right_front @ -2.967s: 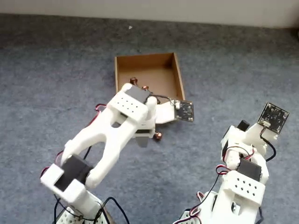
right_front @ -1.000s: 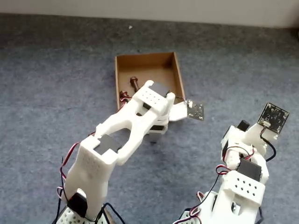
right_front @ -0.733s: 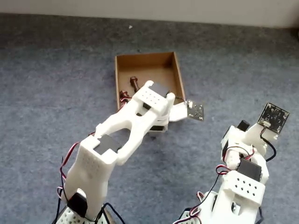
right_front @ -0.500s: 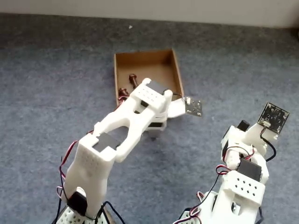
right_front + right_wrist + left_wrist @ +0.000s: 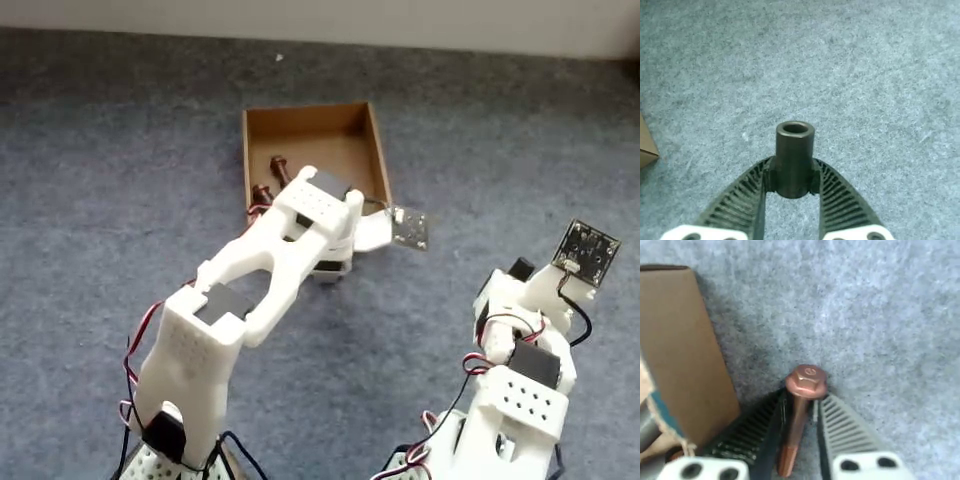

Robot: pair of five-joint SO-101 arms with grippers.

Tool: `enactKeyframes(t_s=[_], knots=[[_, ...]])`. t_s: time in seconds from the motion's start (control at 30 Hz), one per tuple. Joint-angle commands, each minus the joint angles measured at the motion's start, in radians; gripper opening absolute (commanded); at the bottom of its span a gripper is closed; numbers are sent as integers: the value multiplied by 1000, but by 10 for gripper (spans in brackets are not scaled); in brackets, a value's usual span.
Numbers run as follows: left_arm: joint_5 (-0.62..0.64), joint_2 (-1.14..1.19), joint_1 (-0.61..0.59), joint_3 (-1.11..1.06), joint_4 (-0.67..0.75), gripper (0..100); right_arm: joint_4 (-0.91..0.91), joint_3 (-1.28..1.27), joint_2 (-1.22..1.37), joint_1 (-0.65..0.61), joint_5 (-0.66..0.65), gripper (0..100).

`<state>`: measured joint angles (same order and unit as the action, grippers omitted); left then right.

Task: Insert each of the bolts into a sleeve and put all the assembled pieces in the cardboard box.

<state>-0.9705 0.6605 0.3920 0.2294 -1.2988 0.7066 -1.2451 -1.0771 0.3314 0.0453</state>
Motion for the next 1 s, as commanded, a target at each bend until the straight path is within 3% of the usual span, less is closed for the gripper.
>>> enactKeyframes(t_s=[0.0, 0.37, 0.6, 0.97], knots=[[-12, 1, -70, 4, 35, 49, -24, 13, -24, 2, -12, 6], [0, -68, 53, 33, -204, 5, -24, 13, -24, 2, -12, 6], [189, -232, 48, 31, -203, 5, -19, 16, -24, -4, -12, 6], [480, -487, 54, -70, -161, 5, 61, 36, -65, -134, -12, 6]])
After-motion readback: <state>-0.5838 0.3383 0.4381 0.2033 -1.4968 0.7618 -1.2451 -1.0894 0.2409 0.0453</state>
